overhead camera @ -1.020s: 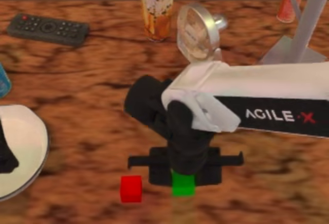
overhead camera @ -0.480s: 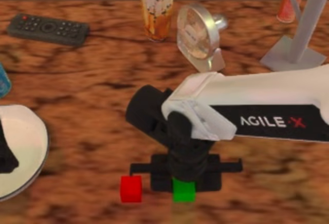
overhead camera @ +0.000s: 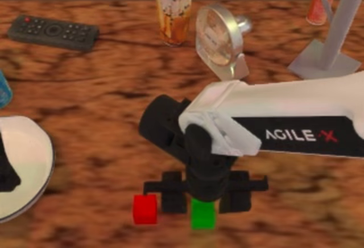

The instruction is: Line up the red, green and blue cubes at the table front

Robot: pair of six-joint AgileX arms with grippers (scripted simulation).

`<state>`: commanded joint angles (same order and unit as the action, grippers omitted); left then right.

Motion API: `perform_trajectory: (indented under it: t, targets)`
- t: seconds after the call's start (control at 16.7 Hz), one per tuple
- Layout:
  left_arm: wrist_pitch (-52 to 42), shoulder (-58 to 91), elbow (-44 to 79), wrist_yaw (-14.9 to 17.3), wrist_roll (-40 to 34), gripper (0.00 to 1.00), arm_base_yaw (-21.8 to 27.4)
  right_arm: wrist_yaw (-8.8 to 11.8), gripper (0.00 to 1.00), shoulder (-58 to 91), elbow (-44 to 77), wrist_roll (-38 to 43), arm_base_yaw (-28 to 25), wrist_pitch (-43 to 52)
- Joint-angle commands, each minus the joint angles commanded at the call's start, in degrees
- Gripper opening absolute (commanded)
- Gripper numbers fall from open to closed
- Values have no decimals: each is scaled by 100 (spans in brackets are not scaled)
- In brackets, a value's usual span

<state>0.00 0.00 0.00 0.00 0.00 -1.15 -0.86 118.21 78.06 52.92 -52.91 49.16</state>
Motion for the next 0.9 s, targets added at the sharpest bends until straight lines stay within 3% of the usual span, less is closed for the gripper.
perform_trajectory:
  t: [0.12, 0.18, 0.72, 0.9]
  targets:
    - [0, 0, 0, 0, 0, 100, 0, 0, 98, 0, 0, 0, 0, 0]
    - [0, 0, 0, 0, 0, 100, 0, 0, 100, 0, 0, 0, 0, 0]
    - [0, 0, 0, 0, 0, 100, 0, 0, 100, -9, 19, 0, 6, 20]
    - [0, 0, 0, 0, 0, 100, 0, 0, 100, -145, 307, 20, -11, 435]
